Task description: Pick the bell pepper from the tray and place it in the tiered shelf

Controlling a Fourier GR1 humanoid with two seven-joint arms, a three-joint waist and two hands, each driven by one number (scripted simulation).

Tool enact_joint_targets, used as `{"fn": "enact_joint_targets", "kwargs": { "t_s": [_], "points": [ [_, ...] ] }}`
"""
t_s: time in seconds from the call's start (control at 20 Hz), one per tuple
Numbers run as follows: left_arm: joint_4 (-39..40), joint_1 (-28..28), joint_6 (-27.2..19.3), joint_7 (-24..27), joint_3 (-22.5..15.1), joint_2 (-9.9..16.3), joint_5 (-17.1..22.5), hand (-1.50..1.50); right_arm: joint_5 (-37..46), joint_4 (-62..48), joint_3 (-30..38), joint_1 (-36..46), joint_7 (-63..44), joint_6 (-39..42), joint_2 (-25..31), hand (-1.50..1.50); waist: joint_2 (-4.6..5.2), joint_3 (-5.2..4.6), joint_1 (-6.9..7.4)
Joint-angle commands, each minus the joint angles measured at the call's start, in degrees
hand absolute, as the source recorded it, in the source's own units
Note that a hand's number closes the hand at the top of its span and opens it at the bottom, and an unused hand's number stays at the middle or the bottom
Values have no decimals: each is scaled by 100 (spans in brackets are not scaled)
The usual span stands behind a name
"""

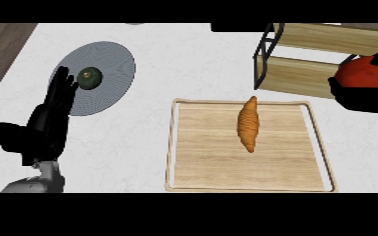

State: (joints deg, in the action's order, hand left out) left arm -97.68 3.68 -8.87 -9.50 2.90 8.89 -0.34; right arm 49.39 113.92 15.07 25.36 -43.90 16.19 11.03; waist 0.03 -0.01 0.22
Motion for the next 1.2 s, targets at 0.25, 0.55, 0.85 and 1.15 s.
{"fn": "enact_joint_targets", "kwargs": {
  "t_s": [0.25,0.55,0.85,1.15],
  "points": [
    [-183,114,56,-257,141,57,1,0,188,-2145,166,417,1138,-1557,213,150,8,2,37],
    [379,308,141,66,108,-64,-36,0,-160,-3491,549,781,2032,-2455,464,150,16,2,21],
    [-21,434,-29,-407,26,-87,-241,0,-238,-4782,510,1411,2469,-2638,902,150,9,3,37],
    [24,-31,311,75,125,-82,31,0,-748,-5781,870,1909,2708,-3331,666,-150,14,2,60]
  ]
}}
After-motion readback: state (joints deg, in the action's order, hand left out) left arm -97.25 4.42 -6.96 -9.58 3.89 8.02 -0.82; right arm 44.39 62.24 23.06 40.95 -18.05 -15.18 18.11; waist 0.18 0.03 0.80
